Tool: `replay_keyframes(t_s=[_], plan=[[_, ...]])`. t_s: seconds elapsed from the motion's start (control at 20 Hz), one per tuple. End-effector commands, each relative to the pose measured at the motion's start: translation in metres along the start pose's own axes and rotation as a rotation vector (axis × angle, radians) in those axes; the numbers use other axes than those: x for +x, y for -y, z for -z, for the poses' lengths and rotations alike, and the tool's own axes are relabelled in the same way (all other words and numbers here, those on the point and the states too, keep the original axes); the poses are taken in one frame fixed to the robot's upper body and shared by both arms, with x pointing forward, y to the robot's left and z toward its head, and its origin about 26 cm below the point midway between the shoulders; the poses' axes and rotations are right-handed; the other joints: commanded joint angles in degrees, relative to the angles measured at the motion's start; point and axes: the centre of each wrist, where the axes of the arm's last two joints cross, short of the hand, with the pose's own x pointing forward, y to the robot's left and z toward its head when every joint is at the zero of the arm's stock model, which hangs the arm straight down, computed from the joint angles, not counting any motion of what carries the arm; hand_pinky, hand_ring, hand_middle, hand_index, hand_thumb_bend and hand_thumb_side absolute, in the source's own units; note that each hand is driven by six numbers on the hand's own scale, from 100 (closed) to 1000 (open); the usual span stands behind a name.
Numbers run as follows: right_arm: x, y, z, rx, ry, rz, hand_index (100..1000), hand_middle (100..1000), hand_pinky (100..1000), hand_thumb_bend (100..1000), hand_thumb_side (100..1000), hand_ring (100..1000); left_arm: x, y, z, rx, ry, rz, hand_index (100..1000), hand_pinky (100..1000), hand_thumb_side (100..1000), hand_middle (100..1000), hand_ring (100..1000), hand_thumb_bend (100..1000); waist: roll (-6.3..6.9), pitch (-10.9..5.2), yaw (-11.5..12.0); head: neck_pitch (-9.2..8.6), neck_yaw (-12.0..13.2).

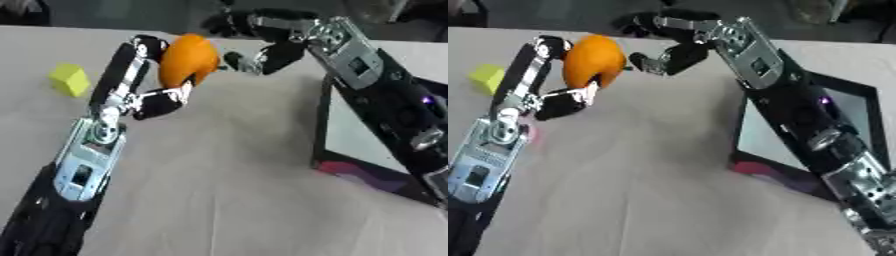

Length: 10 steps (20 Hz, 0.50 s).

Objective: Pick up the objects with one hand, pass them to the other hand, and then place them into the box on the other side of the table.

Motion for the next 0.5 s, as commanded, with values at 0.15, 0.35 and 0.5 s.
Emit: replay_keyframes(t_s=[0.15,0.35,0.5], plan=[[0.0076,0.0100,0.0036,0.001,0.017,-0.033,997,984,1000,100,471,1000,0.0098,0.0007,0.0063,0.006,0.038,-0.012,478,734,100,395,476,105,-0.35,-1.26,0.1,-0.38,-0.3],[0.0085,0.0085,0.0054,0.017,0.024,-0.033,1000,987,1000,100,501,1000,0.0091,0.0042,0.0071,0.007,0.030,-0.017,478,735,100,394,475,102,-0.45,-1.13,0.1,-0.29,-0.4],[0.0094,0.0081,0.0059,0.038,0.030,-0.030,1000,991,1000,100,512,1000,0.0065,0.0060,0.0068,0.005,0.018,-0.014,478,734,100,394,475,105,-0.49,-1.07,0.1,-0.14,-0.4]])
